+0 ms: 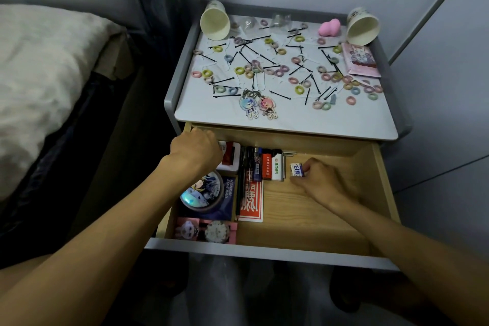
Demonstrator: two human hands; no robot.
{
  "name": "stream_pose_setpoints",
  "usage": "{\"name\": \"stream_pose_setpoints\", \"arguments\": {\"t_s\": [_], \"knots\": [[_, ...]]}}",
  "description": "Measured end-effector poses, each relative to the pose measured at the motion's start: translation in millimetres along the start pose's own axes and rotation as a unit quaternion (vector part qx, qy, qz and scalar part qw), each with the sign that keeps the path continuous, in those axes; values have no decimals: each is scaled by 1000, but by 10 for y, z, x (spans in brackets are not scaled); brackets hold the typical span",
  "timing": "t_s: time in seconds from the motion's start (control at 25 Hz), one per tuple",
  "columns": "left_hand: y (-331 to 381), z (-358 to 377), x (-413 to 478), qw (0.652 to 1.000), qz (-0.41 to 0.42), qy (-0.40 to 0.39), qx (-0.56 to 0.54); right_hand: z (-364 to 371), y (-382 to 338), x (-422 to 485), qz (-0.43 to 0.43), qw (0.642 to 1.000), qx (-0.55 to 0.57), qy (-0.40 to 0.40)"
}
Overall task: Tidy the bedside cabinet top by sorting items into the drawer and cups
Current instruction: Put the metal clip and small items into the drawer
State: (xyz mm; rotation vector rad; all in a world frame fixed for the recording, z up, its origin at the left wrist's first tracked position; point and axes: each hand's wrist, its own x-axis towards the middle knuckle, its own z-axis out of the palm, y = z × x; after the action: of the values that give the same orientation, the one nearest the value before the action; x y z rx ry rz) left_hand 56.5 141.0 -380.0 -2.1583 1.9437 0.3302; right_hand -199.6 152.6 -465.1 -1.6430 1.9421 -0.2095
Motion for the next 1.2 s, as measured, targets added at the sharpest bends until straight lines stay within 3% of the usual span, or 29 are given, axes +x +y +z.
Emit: {"name": "stream_pose_setpoints", "arguments": {"t_s": [0.32,0.72,0.84,0.96,1.08,1.2], "knots": [[-4,8,7,1000,-4,-2,8,28,-186,119,53,987,153,8],[6,-28,-30,1000,-14,-9,-6,123,-150,262,80,978,191,23],[42,-72,-82,1000,-20,7,-23,24,-153,197,53,983,170,33],[124,-133,-157,997,20,71,-29,-238,-217,-18,-31,994,88,61],[234,-291,-189,977,96,84,-172,-716,-320,-271,-127,986,33,102],[431,-510,-133,918,147,64,-362,-1285,-366,-62,-143,973,8,179]]}}
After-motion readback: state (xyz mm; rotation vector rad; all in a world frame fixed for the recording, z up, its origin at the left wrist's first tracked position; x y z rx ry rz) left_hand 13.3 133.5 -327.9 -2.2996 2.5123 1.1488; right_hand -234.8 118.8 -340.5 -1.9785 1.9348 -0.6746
